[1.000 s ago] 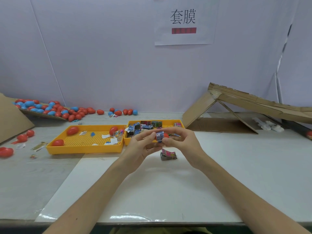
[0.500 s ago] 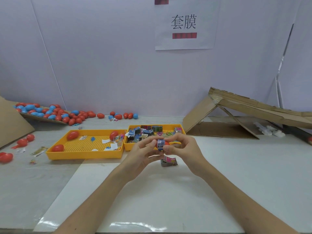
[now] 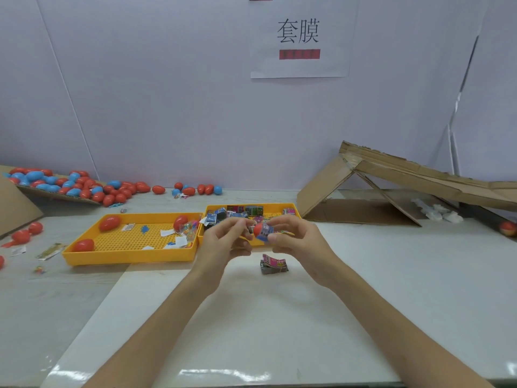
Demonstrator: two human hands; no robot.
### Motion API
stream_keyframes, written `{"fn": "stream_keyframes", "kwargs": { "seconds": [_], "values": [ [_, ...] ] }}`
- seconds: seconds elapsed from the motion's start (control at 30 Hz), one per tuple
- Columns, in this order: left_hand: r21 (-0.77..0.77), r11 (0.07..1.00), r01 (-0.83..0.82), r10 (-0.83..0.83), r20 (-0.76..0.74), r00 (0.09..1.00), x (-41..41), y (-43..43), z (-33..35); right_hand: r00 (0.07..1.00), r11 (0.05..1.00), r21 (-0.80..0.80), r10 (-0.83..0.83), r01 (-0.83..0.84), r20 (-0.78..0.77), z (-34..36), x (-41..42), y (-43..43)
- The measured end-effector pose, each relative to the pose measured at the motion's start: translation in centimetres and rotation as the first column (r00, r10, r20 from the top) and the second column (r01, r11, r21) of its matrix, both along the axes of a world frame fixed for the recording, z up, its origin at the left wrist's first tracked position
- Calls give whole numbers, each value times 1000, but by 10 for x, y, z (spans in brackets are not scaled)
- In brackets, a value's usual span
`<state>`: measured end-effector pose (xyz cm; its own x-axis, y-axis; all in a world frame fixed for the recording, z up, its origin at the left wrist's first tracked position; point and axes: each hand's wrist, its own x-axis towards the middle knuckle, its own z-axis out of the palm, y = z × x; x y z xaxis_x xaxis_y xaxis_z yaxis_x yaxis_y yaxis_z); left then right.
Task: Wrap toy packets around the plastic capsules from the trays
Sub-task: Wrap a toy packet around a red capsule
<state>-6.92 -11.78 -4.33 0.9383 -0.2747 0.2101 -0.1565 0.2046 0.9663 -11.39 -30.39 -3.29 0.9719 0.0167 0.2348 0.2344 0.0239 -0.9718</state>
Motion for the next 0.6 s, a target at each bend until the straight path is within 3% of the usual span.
{"fn": "stream_keyframes", "kwargs": {
  "seconds": [0.17,0.3,0.37,0.4,0.5,0.53,0.57,0.6],
  "values": [
    [26,949,-314,310,96,946,6,5,3,976,915,391,-10,96,-216,9,11,-9],
    [13,930,-367,365,84,927,8,5,3,914,862,492,94,123,-394,30,32,-3],
    [20,932,-361,358,84,930,8,5,2,932,808,578,113,115,-343,59,48,-9],
    [27,934,-355,352,88,932,9,4,2,956,729,675,102,115,-274,76,55,-18],
    [38,937,-349,344,89,935,9,3,1,995,362,927,-48,102,-90,113,68,-58],
    [38,938,-345,341,89,936,8,3,0,992,323,939,-74,120,-101,114,67,-68],
    [41,941,-337,332,91,939,8,3,-1,987,374,914,-91,159,-134,108,65,-74],
    [48,944,-325,319,97,943,8,3,-1,980,486,850,-109,201,-169,99,63,-75]
  ]
}}
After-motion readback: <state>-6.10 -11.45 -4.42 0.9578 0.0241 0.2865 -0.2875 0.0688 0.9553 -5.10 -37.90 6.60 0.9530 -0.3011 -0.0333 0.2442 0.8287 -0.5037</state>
